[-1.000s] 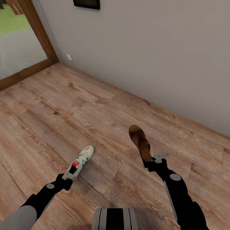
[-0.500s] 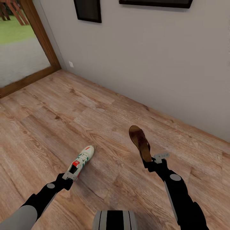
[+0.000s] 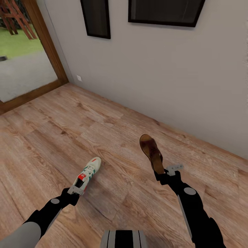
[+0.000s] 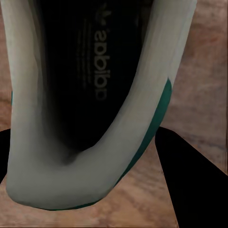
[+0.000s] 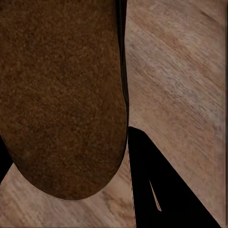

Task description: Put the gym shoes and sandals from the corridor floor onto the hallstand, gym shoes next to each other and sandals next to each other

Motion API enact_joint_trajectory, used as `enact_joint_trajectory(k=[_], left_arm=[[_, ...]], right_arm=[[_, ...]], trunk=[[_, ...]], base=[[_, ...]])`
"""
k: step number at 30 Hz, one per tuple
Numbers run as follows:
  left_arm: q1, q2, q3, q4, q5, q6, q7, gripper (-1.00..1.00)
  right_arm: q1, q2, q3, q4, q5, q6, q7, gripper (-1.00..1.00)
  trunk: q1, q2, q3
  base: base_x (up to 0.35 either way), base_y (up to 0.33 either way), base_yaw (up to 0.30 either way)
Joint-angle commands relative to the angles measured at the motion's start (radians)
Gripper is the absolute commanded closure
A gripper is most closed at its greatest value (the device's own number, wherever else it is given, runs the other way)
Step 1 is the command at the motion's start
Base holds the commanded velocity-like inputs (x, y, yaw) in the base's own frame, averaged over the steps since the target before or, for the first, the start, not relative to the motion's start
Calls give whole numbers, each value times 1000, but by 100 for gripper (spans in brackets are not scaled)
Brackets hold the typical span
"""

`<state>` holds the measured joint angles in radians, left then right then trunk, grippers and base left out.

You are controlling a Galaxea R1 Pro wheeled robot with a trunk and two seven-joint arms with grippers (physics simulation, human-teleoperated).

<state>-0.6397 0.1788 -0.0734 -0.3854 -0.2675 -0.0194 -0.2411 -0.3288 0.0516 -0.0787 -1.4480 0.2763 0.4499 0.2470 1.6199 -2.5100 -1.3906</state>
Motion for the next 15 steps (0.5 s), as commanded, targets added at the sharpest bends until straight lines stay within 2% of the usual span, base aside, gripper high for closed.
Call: enact_joint_trajectory(k=[1,5,8,15], left_arm=[[3,1,3,0,11,-3,-2,100],[32,4,25,-10,81,-7,-2,100],[47,9,40,-10,119,-26,-3,100],[83,11,64,2,171,-119,-2,100]], right_arm=[[0,1,-3,-2,7,4,6,100],[0,-2,-4,0,9,3,7,100],[0,-2,-5,6,11,2,8,100],[0,-3,-6,9,12,-15,9,100]], trunk=[[-1,0,4],[-2,1,25],[-4,2,41],[-7,3,78]], base=[[0,0,0],[0,0,0],[0,0,0],[0,0,0]])
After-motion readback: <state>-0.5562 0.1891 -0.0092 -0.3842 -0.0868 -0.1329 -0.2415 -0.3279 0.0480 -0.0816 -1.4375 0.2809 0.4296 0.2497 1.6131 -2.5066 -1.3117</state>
